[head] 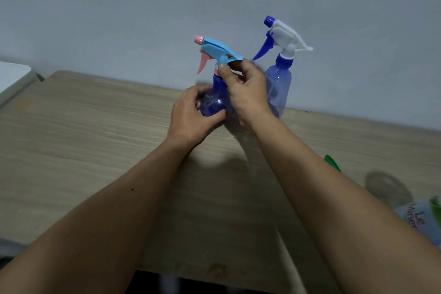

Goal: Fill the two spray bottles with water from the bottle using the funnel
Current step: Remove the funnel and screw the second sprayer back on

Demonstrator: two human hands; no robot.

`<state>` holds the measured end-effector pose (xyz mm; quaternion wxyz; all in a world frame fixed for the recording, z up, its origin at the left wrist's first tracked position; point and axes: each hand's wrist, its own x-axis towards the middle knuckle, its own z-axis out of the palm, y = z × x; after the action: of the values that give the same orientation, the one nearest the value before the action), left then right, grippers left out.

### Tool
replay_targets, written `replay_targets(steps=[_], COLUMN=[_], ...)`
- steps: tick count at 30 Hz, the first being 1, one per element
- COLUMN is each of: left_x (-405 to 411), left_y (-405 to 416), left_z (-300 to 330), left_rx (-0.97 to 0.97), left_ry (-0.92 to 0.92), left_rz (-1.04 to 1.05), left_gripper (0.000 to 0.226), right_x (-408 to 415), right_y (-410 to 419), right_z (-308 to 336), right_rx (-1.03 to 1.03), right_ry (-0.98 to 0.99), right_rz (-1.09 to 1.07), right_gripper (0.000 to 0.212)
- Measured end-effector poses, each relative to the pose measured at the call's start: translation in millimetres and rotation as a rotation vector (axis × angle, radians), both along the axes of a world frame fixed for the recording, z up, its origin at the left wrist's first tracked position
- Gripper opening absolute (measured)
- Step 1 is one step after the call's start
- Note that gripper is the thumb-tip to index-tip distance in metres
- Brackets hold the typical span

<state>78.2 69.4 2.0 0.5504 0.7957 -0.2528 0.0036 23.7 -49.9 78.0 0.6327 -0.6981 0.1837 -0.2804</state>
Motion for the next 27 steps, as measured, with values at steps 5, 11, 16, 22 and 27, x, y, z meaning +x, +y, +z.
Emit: replay_targets(steps=[5, 11, 16, 22, 27], left_x=[-14.1, -50.2, -106.0, -192.9, -256.3], left_y=[2.1, 16.8, 40.5, 32.3, -31.5], left_z=[8.7, 11.3, 0.2, 15.9, 85.8], left_rx=[0.091, 0.127, 0.016, -0.120, -0.186], left_ry=[0.022, 0.079, 0.099, 0.180, 0.016], left_rz=[-0.023, 0.072, 0.149, 0.031, -0.195], left_gripper=[0.113, 0.136, 0.124, 0.088, 0.088], right_x=[-24.1, -97.5, -171.6, -285.7, -389.0], right_y=[0.1, 11.5, 19.9, 7.5, -9.6], right_z=[3.1, 3.4, 5.1, 4.4, -17.6], right_rx=[0.077, 0.191, 0.135, 0.106, 0.047], right_ry=[0.041, 0.091, 0.009, -0.035, 0.037], right_rz=[-0.012, 0.033, -0.005, -0.098, -0.228], right_gripper=[0.042, 0.041, 0.033, 0.026, 0.020])
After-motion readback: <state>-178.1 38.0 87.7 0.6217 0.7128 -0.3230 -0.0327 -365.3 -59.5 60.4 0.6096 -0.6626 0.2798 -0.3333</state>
